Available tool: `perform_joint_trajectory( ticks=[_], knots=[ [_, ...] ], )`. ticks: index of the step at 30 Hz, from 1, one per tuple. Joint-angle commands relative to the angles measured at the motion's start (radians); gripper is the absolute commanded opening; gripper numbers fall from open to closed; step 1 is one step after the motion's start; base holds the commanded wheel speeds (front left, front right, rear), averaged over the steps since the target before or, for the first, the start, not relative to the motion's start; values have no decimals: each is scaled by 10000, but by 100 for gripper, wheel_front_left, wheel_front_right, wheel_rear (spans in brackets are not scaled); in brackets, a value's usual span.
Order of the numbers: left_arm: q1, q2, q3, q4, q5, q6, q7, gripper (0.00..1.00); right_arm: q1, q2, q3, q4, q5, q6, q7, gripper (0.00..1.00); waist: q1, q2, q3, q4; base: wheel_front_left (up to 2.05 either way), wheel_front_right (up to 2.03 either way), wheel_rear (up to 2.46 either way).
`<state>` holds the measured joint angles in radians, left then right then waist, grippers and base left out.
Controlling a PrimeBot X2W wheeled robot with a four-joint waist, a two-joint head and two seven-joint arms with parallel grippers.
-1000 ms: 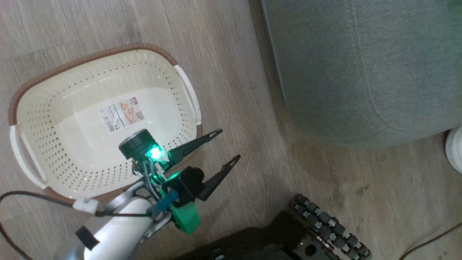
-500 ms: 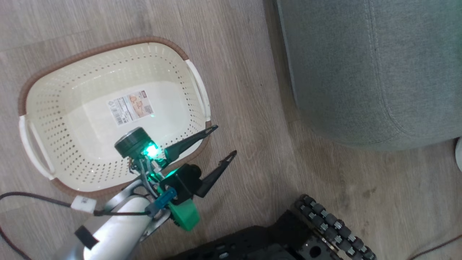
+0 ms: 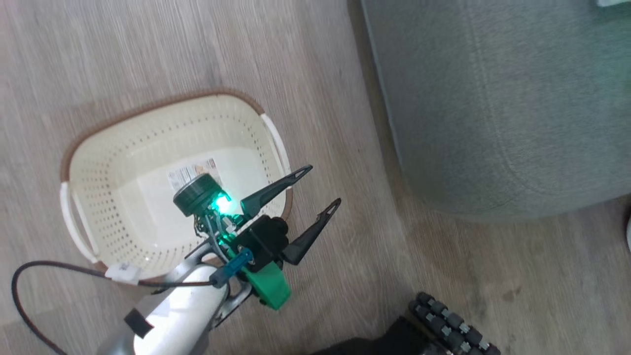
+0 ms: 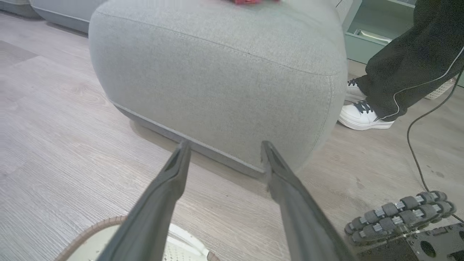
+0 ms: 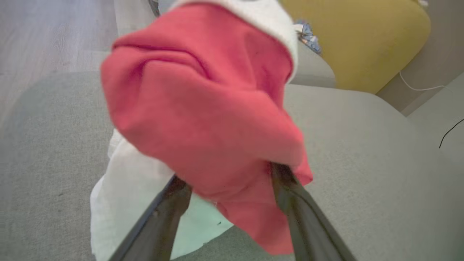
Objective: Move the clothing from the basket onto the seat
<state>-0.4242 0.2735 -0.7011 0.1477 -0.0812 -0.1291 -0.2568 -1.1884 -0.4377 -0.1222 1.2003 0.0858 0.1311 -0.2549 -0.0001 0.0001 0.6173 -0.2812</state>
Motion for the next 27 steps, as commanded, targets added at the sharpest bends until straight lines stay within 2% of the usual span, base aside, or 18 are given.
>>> perform_joint_trajectory(
  ticks=[1,7,13,20,21,24,27],
  knots=[
    [238,-125,350,-263,-38,7,-49,100,-290,-285,155,-201,-109,-4,-2,100,1,-1,-420,-51,0,0,0],
    [471,-601,600,-168,-107,-5,-49,100,-178,-209,1069,-113,-55,-4,3,100,1,-1,-1487,-71,0,0,0],
    [777,-994,778,-126,-121,-10,-49,100,412,-95,2163,-952,630,-4,-47,100,1,-1,-2421,-33,0,0,0],
    [1221,-1359,1139,-131,-126,-13,-49,100,1782,-384,3600,-2961,2000,-4,-64,100,1,-1,-3384,147,0,0,0],
    [1221,-1359,1139,-131,-126,-13,-49,100,1782,-384,3600,-2961,2000,-4,-64,100,1,-1,-3384,147,0,0,0],
    [1456,-1470,1347,-165,-137,-14,-49,100,2563,-773,4054,-4183,2848,-4,-65,100,1,-1,-3776,276,0,0,0],
    [1709,-1557,1698,-224,-119,-12,-49,100,3309,-1219,4065,-5388,3489,-4,-66,100,1,-1,-4096,395,0,0,0]
  ],
)
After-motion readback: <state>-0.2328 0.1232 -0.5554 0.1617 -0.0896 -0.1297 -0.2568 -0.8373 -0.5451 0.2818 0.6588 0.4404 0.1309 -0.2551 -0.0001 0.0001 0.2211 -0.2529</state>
